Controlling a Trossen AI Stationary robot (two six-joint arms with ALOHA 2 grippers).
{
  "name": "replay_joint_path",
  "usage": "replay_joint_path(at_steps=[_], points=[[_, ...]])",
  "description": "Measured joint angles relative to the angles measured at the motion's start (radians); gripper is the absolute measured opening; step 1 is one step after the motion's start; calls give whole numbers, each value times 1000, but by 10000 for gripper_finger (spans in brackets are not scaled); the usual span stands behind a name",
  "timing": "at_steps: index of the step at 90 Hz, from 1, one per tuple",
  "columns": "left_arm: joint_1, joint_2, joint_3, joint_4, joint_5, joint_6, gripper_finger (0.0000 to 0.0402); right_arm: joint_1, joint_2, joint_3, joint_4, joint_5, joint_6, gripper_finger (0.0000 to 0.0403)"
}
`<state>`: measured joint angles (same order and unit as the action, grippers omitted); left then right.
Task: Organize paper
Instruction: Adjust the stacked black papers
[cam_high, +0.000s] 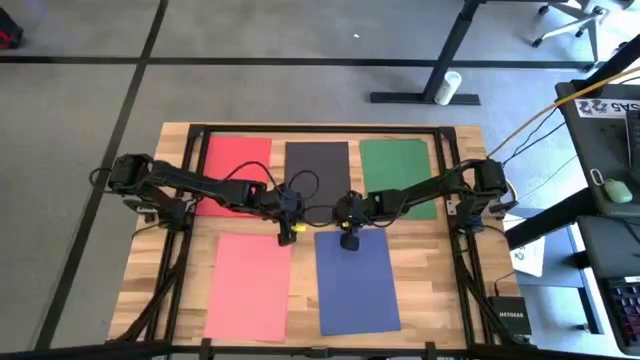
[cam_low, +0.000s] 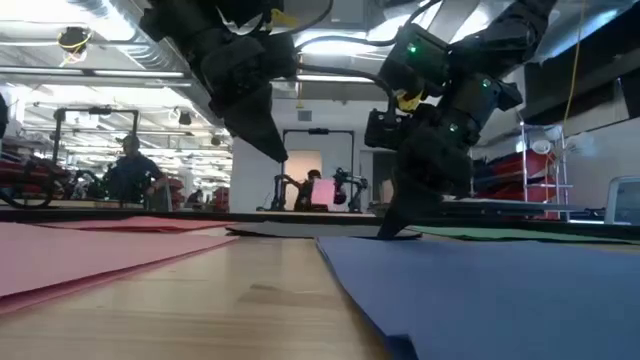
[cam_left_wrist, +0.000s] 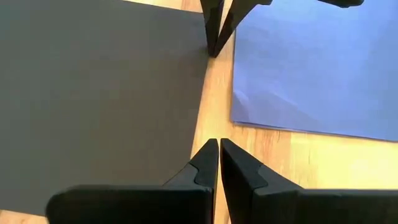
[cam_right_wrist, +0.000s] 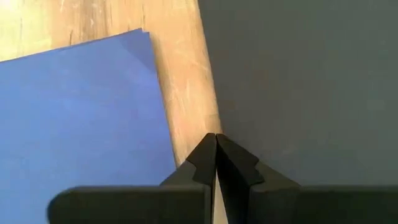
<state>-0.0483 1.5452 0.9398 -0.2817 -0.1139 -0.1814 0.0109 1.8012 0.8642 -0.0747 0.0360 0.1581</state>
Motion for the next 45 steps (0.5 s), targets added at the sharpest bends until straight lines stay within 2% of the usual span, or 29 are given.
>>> replay_joint_path(at_steps=[26,45], points=[[-2,0,0,0,0,-3,0,-2,-13,24,-59,59,-28,0],[-12,0,0,0,0,-3,0,0,-13,33,-65,58,-32,0]])
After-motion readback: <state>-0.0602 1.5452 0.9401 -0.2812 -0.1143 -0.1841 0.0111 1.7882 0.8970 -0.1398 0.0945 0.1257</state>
